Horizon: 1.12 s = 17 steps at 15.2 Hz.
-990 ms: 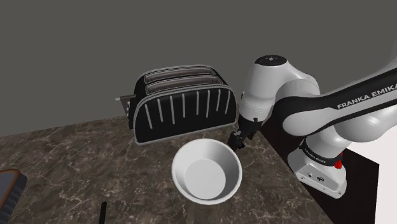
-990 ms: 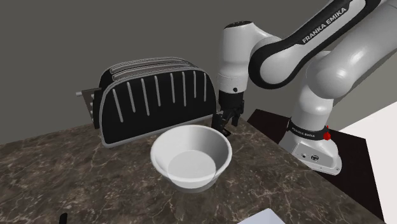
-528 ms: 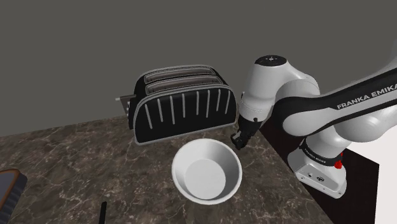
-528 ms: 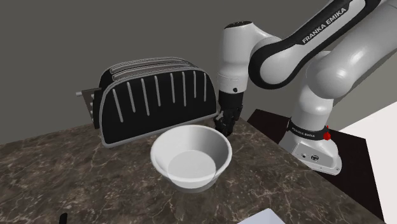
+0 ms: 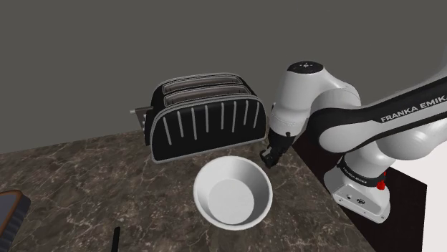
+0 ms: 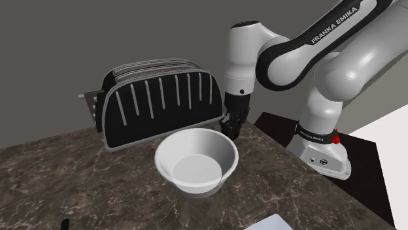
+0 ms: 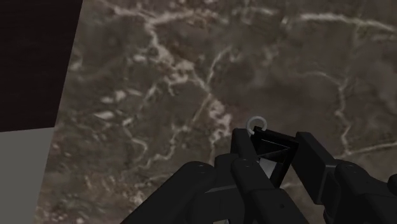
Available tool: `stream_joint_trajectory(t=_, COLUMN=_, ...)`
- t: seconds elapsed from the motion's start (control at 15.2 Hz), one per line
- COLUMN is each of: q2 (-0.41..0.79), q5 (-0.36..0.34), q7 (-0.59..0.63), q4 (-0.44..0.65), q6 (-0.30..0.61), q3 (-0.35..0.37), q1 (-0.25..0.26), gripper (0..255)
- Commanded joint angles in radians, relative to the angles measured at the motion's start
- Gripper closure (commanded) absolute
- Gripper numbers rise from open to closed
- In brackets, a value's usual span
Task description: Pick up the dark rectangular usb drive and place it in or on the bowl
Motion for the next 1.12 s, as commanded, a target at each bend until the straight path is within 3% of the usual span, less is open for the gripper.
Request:
stream_joint_trajectory(t=0.0, q2=-0.026, q5=-0.008, q7=0.000, q4=0.008, q6=-0.035, q3=-0.014, q1=0.003, gripper=255)
stream_joint_trajectory(t=1.06, q2=-0.214, q5=-0.102, q7=0.010, q4=0.126, q6=-0.338, q3=-0.141, q1=0.007, gripper=255)
